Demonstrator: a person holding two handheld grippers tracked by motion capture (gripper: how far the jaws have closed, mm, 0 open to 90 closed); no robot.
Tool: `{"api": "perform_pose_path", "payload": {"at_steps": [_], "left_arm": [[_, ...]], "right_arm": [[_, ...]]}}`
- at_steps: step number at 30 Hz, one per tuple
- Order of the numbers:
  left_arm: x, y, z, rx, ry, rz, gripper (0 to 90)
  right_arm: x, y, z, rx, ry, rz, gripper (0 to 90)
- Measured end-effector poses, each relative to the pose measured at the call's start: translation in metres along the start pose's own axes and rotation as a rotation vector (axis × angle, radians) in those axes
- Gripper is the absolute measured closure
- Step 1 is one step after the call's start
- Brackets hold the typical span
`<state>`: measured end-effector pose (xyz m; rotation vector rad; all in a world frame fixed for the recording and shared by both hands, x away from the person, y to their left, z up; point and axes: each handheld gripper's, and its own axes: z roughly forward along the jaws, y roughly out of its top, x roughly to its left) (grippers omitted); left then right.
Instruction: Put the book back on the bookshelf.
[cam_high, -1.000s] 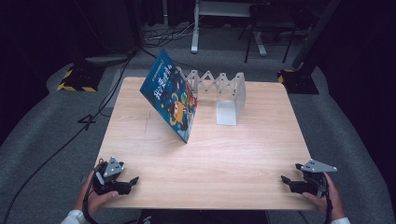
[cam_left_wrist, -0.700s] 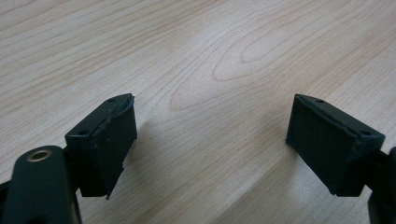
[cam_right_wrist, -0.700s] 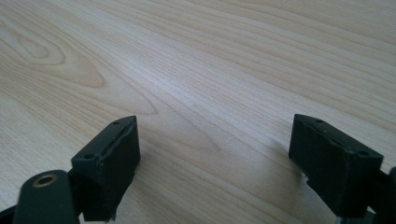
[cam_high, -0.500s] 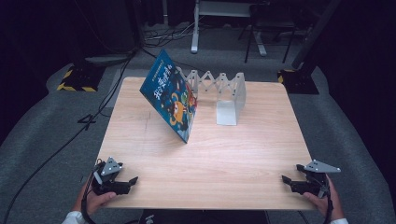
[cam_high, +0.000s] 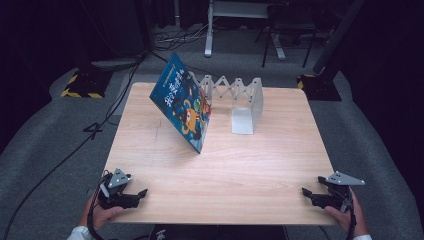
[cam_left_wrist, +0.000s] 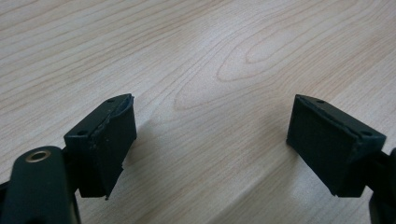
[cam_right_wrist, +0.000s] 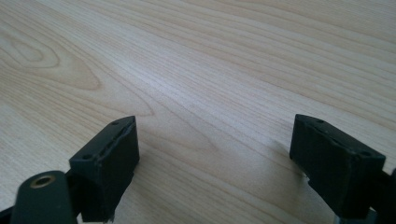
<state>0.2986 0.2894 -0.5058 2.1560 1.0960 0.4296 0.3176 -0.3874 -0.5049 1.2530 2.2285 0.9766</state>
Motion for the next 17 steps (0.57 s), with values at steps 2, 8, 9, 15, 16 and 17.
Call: {"api": "perform_pose_path", "payload": {"at_steps": [2, 8, 9, 15, 16, 17], "left_arm": [[0.0001, 0.0001, -0.0002, 0.002, -0.001, 0.0, 16.0], [0.0003, 0.0003, 0.0002, 0.001, 0.002, 0.0, 15.8], [0.0002, 0.0004, 0.0002, 0.002, 0.001, -0.001, 15.8], [0.0002, 0.0004, 0.0003, 0.002, 0.002, -0.001, 15.8], [0.0005, 0.0006, 0.0003, 0.003, 0.005, 0.001, 15.7], [0.0007, 0.0008, 0.0002, 0.006, 0.003, -0.003, 15.7]], "right_arm": [[0.0, 0.0, 0.0, 0.0, 0.0, 0.0, 16.0], [-0.0001, -0.0004, -0.0004, 0.0, -0.001, 0.002, 16.0], [-0.0001, -0.0004, -0.0004, 0.0, -0.001, 0.001, 16.0], [-0.0001, -0.0004, -0.0004, 0.0, -0.001, 0.002, 16.0], [-0.0001, -0.0004, -0.0004, 0.0, -0.001, 0.001, 16.0], [-0.0002, -0.0004, -0.0004, 0.0, -0.001, 0.001, 16.0]]}}
